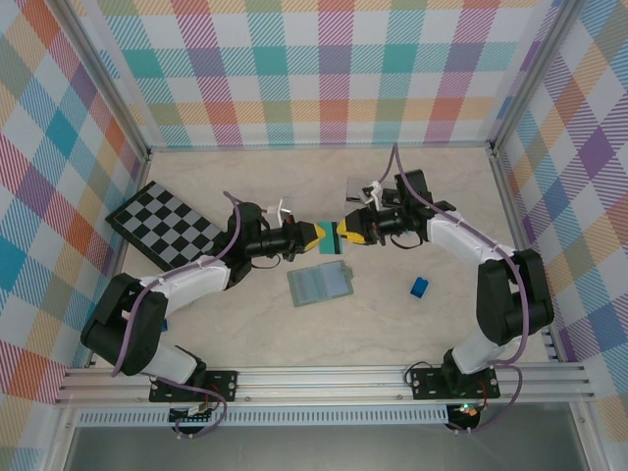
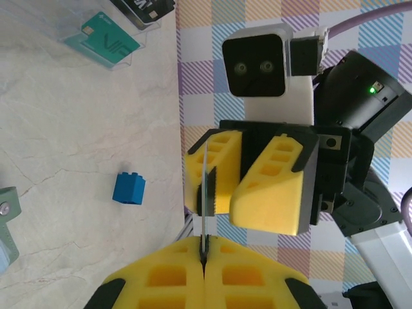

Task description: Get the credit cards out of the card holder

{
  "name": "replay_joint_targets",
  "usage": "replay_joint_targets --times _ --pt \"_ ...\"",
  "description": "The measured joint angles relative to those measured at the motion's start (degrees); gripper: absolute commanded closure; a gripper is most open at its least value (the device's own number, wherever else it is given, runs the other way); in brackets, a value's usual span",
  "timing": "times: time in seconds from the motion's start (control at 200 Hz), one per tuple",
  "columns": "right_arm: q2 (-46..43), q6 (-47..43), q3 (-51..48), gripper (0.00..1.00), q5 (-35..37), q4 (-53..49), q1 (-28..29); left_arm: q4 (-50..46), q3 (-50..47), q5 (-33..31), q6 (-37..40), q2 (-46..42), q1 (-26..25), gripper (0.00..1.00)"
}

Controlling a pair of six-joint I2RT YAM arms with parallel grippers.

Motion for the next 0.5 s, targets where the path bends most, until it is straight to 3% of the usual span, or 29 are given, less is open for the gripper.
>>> replay_joint_targets --times 0.305,0.5 --pt "0.02 5.05 -1.49 0.72 -1.03 6.19 1.27 0.04 0.0 -1.29 -0.9 0.0 -0.15 1.0" --pt "0.02 6.43 -1.49 0.86 -0.81 7.32 1.29 0.63 0.0 -2.08 -1.51 0.0 -0.22 1.0"
